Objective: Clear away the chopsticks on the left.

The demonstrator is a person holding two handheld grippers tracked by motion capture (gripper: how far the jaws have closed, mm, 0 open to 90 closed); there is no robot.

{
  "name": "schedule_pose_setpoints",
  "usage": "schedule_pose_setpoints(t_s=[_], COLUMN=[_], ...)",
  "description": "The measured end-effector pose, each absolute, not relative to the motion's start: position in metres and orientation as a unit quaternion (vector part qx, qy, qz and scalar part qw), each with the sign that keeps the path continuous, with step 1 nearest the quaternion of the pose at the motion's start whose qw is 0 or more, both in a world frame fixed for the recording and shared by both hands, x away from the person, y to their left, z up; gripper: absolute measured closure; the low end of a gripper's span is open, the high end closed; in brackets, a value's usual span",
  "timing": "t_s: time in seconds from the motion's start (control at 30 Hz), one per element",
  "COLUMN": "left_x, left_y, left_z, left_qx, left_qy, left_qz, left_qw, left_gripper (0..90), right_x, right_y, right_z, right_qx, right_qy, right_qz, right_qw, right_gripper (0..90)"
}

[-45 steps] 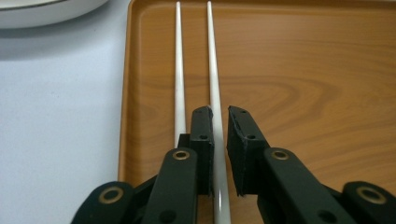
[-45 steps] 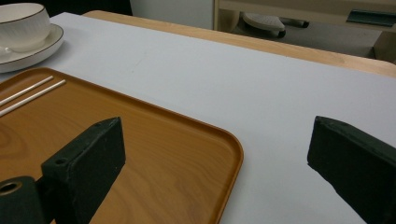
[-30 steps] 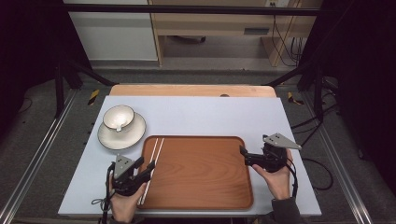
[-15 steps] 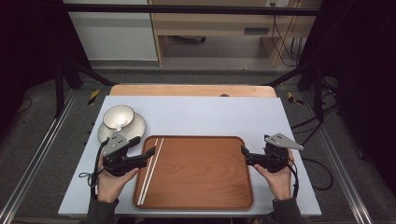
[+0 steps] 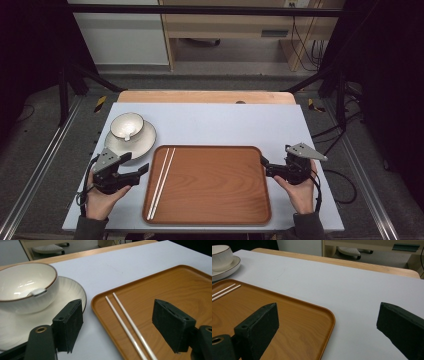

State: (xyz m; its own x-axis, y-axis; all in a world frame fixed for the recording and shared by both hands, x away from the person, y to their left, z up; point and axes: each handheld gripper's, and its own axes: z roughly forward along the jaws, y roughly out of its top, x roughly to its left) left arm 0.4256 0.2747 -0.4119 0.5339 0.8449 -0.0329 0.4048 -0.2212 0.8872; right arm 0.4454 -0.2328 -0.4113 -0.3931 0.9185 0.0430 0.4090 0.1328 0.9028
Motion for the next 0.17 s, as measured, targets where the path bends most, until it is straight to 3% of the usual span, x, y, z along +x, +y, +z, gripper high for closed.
schedule_pose_setpoints(t_s=[0.17], left_x=[0.423], left_y=[0.288], left_z=[-0.426], left_qx=[0.747], left_qy=[0.429], left_qz=[0.245], left_qw=[0.445], left_gripper=[22.7], right_x=[0.446], right_y=[-0.236], right_z=[-0.412], right_qx=[0.479], right_qy=[0.697], right_qz=[0.456], right_qw=[0.279], right_gripper=[4.5])
